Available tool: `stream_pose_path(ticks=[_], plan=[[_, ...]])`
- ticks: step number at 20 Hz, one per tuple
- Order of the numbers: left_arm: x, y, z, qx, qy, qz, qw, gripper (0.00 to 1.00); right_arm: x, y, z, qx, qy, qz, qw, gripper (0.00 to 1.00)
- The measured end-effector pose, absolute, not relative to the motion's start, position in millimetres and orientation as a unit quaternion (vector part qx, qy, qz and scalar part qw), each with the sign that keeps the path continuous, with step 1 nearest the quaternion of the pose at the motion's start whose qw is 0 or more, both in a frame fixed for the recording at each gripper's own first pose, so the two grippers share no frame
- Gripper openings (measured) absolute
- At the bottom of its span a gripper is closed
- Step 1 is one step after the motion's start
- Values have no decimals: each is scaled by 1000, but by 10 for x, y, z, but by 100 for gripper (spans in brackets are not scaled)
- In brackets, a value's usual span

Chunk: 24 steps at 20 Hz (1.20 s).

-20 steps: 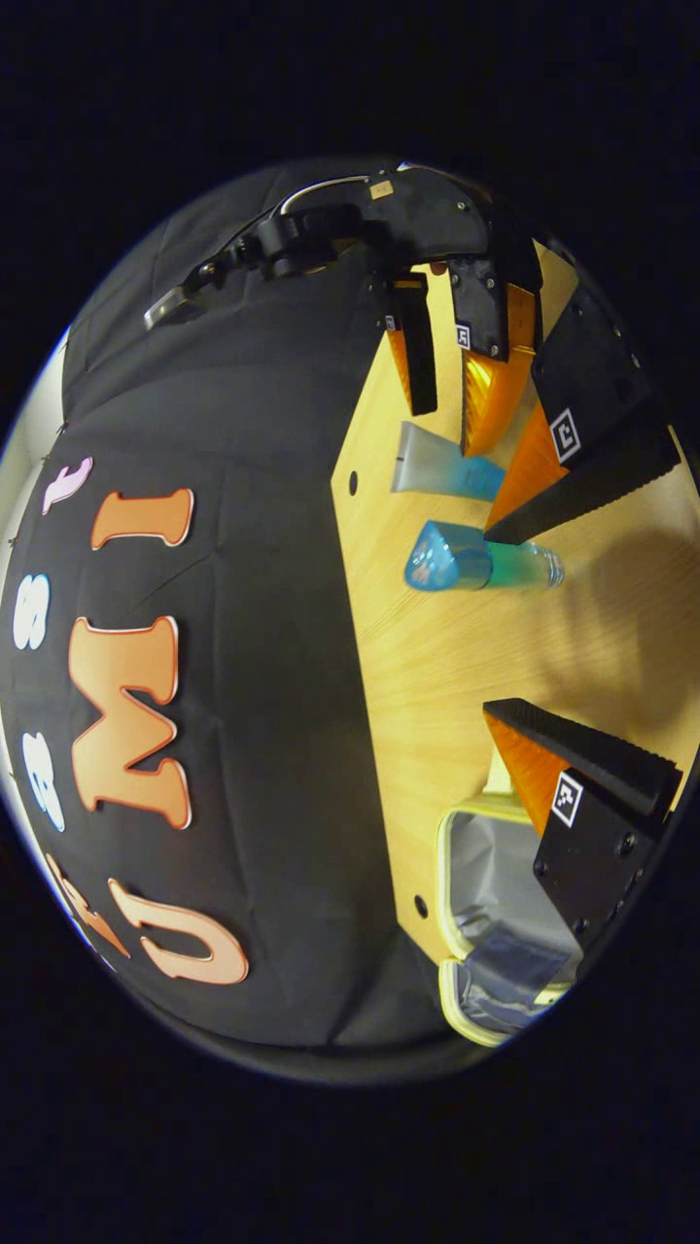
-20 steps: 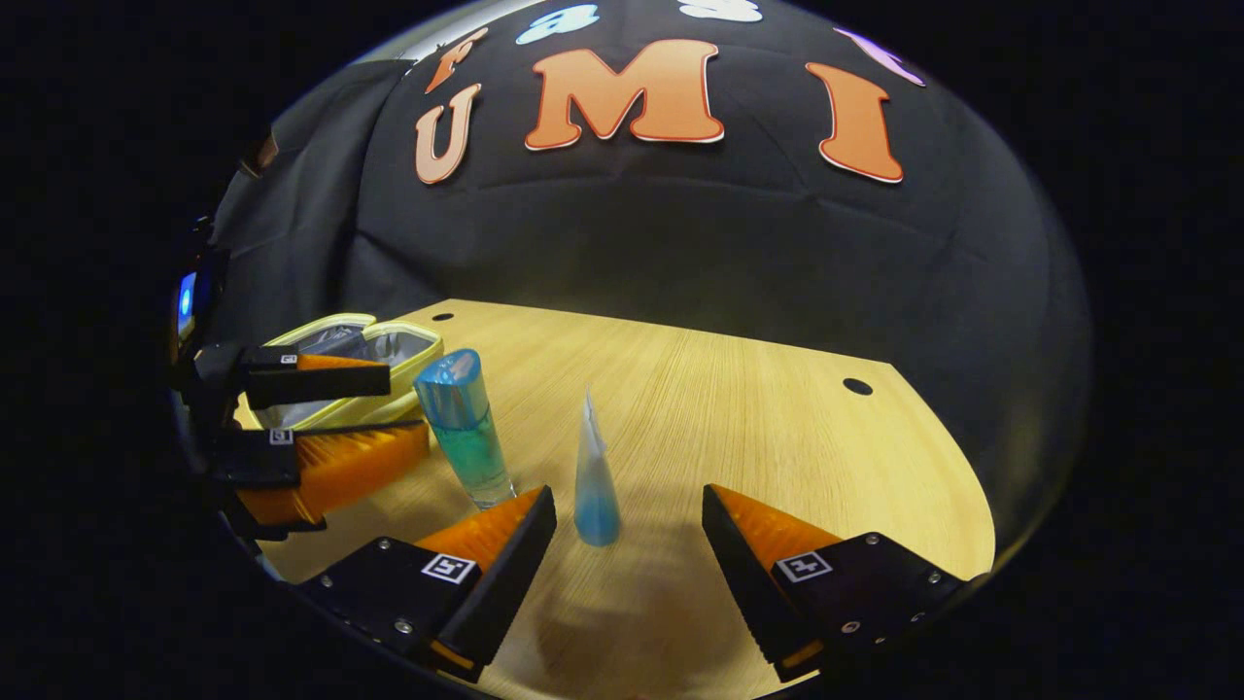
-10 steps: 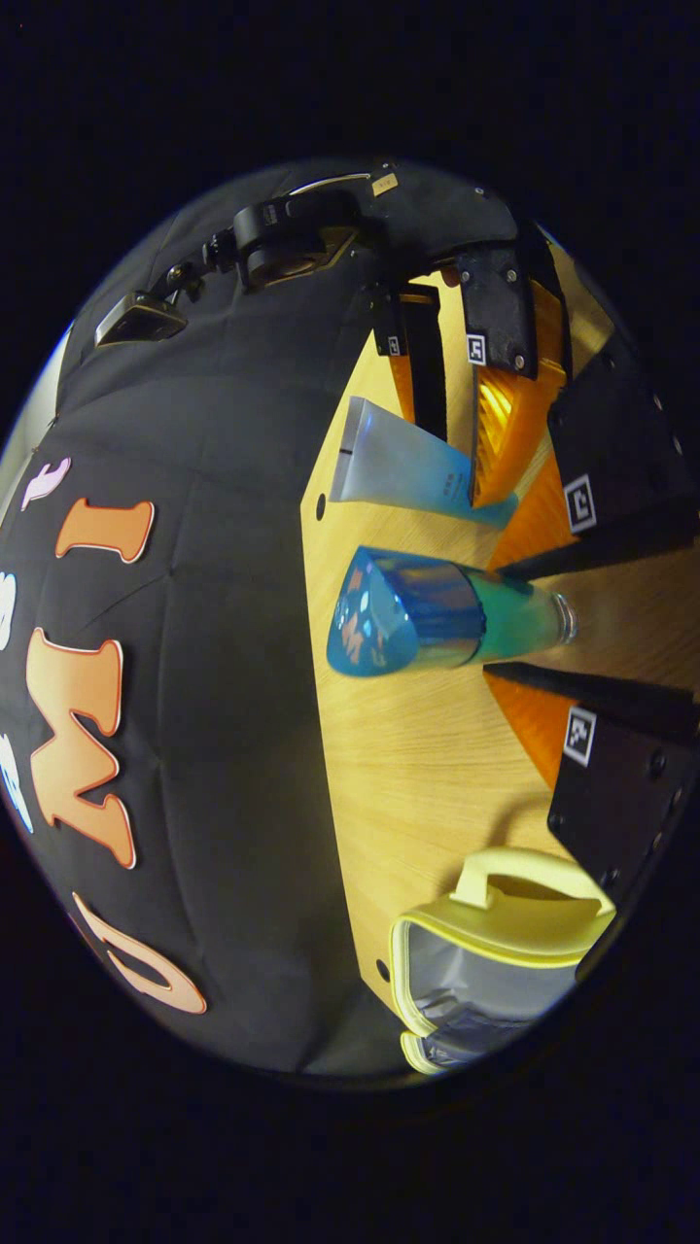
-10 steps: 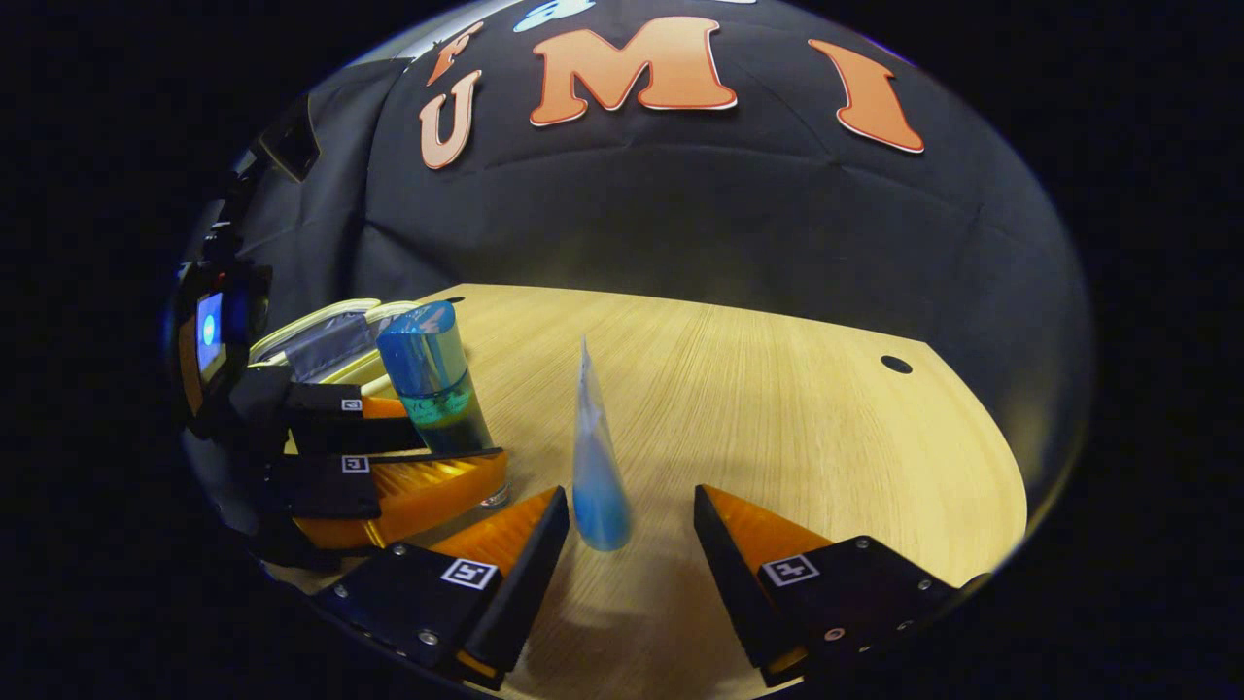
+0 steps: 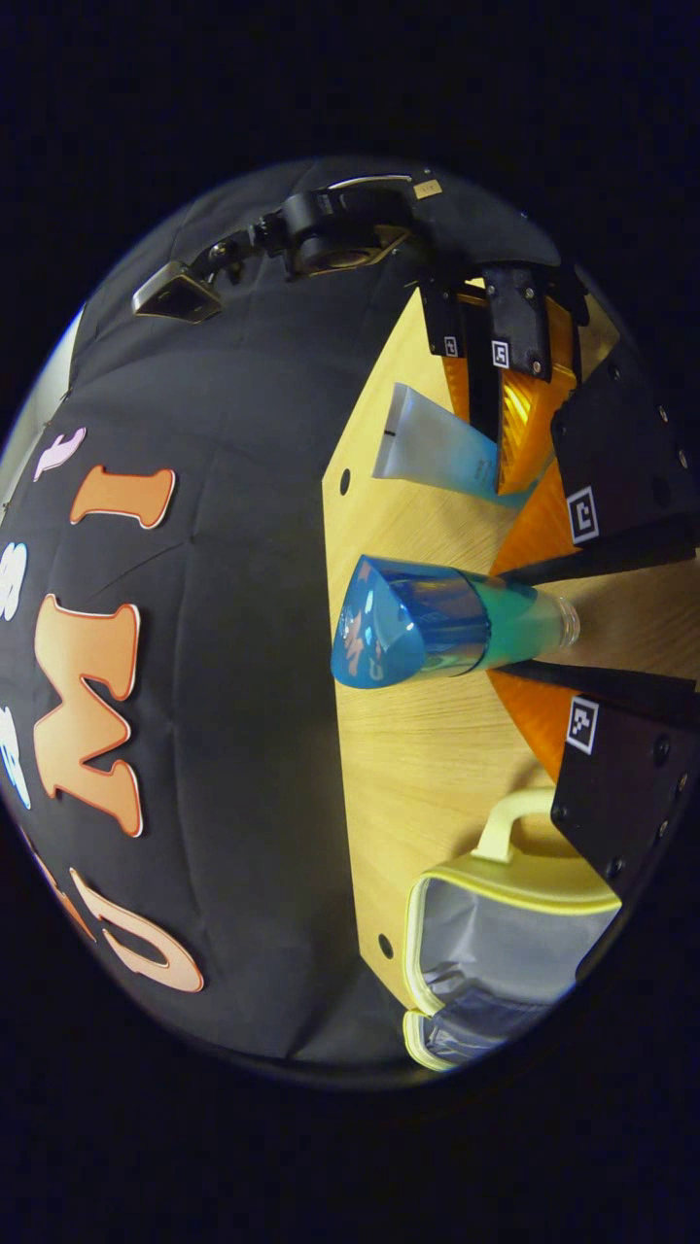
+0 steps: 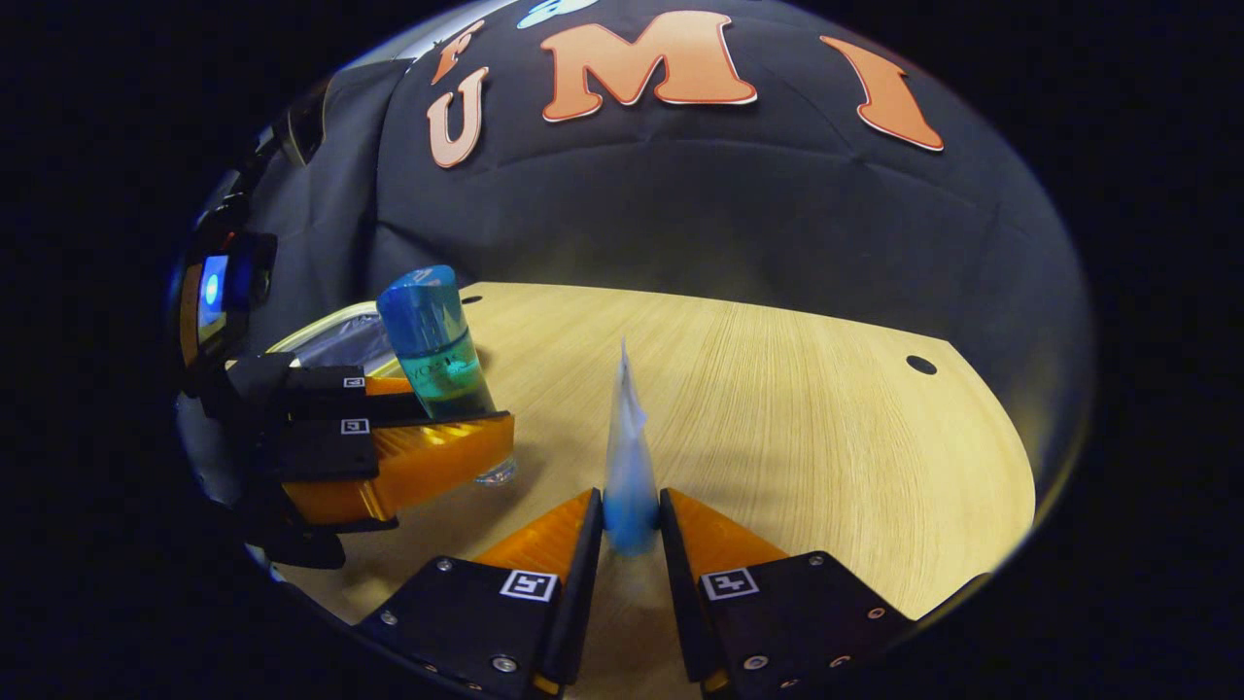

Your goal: First open the suitcase, pack the skin care products into it, and then close the suitcase.

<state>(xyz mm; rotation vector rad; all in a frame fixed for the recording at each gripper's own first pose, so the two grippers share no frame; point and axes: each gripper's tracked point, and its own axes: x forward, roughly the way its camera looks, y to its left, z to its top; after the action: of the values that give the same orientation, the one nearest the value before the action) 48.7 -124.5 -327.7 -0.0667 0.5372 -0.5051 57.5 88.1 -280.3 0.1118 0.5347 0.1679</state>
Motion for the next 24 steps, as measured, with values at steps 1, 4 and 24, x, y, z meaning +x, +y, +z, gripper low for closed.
stream_pose_path(ticks=[1,4,24], plan=[[503,-1177,-3184,-33,258,-241,935,42,606,889,-2724,56,261,83,960,40],[579,-947,-2922,-32,249,-224,942,43,646,940,-2419,63,248,91,962,40],[375,1904,-2769,7,324,-86,942,42,727,2692,-1239,70,222,202,951,40]])
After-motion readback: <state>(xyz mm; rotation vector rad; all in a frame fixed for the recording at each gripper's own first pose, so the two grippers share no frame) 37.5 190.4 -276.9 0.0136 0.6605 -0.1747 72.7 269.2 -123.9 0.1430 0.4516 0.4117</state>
